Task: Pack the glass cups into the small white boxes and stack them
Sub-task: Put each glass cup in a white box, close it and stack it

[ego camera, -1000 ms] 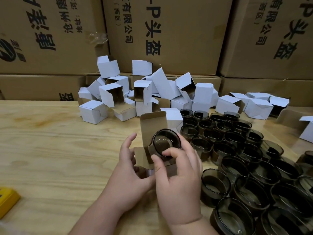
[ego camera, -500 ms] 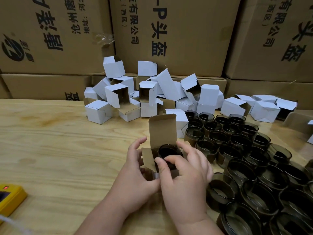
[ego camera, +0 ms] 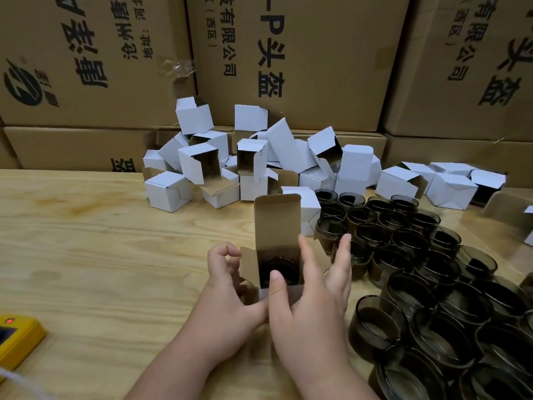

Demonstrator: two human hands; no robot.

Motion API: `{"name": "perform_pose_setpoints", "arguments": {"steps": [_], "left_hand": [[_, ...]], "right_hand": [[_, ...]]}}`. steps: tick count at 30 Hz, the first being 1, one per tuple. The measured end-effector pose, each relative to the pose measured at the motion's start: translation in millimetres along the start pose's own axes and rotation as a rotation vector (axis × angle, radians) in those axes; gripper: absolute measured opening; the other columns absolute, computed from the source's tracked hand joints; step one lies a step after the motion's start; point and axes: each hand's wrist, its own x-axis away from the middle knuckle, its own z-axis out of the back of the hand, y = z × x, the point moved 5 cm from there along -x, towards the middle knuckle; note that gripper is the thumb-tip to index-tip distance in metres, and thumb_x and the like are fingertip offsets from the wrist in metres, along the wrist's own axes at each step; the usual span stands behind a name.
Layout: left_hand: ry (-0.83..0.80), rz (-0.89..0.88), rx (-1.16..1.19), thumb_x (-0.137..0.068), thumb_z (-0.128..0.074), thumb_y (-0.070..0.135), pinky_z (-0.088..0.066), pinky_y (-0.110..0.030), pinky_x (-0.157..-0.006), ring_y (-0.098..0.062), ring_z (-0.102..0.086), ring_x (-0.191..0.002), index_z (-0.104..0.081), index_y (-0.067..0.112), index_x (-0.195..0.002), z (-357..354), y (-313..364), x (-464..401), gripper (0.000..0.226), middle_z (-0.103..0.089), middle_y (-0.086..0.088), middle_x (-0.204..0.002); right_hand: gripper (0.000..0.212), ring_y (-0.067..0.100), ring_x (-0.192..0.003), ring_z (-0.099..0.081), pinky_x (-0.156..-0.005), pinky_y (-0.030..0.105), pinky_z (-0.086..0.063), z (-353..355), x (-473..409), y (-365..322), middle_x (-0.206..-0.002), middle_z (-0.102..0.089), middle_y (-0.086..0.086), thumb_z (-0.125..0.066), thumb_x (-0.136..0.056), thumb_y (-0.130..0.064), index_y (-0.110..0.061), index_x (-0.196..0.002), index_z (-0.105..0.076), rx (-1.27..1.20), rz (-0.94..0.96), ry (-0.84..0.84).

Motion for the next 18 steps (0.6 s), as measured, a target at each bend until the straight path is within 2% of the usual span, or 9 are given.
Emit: {"name": "perform_pose_setpoints", "arguments": {"steps": [3, 5, 7, 8, 10, 12, 13, 15, 18], "left_hand": [[0.018, -0.011, -0.008, -0.060, -0.079, 0.049, -0.057, -0.038, -0.074, -0.029, -0.067, -0.084, -0.026, 0.048, -0.117, -0.5, 0.3, -0.1, 0.078, -0.071, 0.009, -0.105], [0.029, -0.014, -0.014, -0.064, -0.082, 0.046, -0.057, -0.036, -0.077, -0.023, -0.068, -0.084, -0.025, 0.049, -0.116, -0.4, -0.5, -0.4, 0.077, -0.072, 0.012, -0.103], [0.043, -0.037, -0.019, -0.074, -0.086, 0.030, -0.051, -0.018, -0.067, -0.005, -0.065, -0.072, -0.024, 0.052, -0.111, 0.5, -2.3, -1.0, 0.075, -0.071, 0.023, -0.091], [0.040, -0.044, -0.011, -0.078, -0.086, 0.020, -0.049, -0.013, -0.065, 0.001, -0.063, -0.069, -0.025, 0.053, -0.110, 0.9, -2.9, -1.1, 0.076, -0.070, 0.026, -0.087], [0.025, -0.041, -0.020, -0.081, -0.083, 0.006, -0.047, -0.010, -0.065, 0.005, -0.060, -0.066, -0.026, 0.052, -0.110, 1.7, -5.5, -0.7, 0.079, -0.067, 0.029, -0.082], [0.004, -0.051, -0.045, -0.082, -0.079, 0.001, -0.044, -0.006, -0.063, 0.007, -0.059, -0.064, -0.027, 0.049, -0.112, 1.6, -4.3, -0.3, 0.077, -0.064, 0.034, -0.077], [-0.006, -0.056, -0.048, -0.083, -0.079, 0.001, -0.045, -0.005, -0.065, 0.009, -0.061, -0.069, -0.028, 0.048, -0.113, 1.3, -3.3, -0.6, 0.076, -0.065, 0.035, -0.081], [-0.015, -0.057, -0.032, -0.080, -0.077, 0.009, -0.050, -0.013, -0.079, 0.003, -0.068, -0.093, -0.033, 0.050, -0.115, 0.7, -1.9, -1.9, 0.070, -0.071, 0.027, -0.106], [-0.045, -0.046, 0.009, -0.078, -0.072, 0.016, -0.051, -0.042, -0.102, -0.013, -0.062, -0.125, -0.043, 0.045, -0.119, -1.0, 1.0, -1.9, 0.058, -0.068, 0.014, -0.129]], "right_hand": [[0.086, -0.009, -0.144, 0.008, -0.115, 0.031, -0.021, 1.2, -0.6, -2.3, -0.159, 0.030, -0.031, -0.058, -0.089, -0.054, -0.074, -0.142, 0.006, -0.111, -0.014, -0.008], [0.098, -0.019, -0.140, 0.001, -0.109, 0.024, -0.022, 3.5, -0.4, -1.8, -0.163, 0.015, -0.033, -0.065, -0.088, -0.047, -0.073, -0.142, 0.013, -0.188, -0.020, 0.032], [0.103, -0.024, -0.139, -0.010, -0.107, 0.017, -0.023, 4.1, -0.6, 1.3, -0.163, -0.005, -0.036, -0.068, -0.089, -0.037, -0.074, -0.141, 0.012, -0.265, -0.019, 0.052], [0.102, -0.021, -0.140, -0.019, -0.106, 0.014, -0.026, 3.8, -1.1, 3.2, -0.159, -0.014, -0.041, -0.068, -0.091, -0.032, -0.074, -0.142, 0.009, -0.290, -0.020, 0.051], [0.100, -0.017, -0.136, -0.034, -0.103, 0.011, -0.030, 2.9, -2.7, 6.3, -0.150, -0.022, -0.050, -0.067, -0.093, -0.025, -0.075, -0.143, 0.004, -0.310, -0.037, 0.037], [0.098, -0.019, -0.133, -0.038, -0.099, 0.004, -0.031, 2.2, -4.1, 7.9, -0.146, -0.026, -0.052, -0.067, -0.094, -0.021, -0.075, -0.142, -0.001, -0.322, -0.054, 0.027], [0.097, -0.020, -0.133, -0.038, -0.097, -0.001, -0.031, 1.8, -4.6, 8.1, -0.146, -0.029, -0.051, -0.067, -0.094, -0.019, -0.074, -0.143, -0.003, -0.333, -0.058, 0.026], [0.092, -0.017, -0.134, -0.039, -0.097, -0.005, -0.029, 1.2, -5.5, 8.3, -0.147, -0.034, -0.047, -0.066, -0.094, -0.015, -0.068, -0.146, -0.012, -0.370, -0.058, 0.025], [0.076, -0.021, -0.132, -0.038, -0.100, -0.003, -0.029, -0.3, -6.8, 7.4, -0.142, -0.041, -0.047, -0.065, -0.096, -0.012, -0.065, -0.139, -0.031, -0.389, -0.041, 0.005]]}}
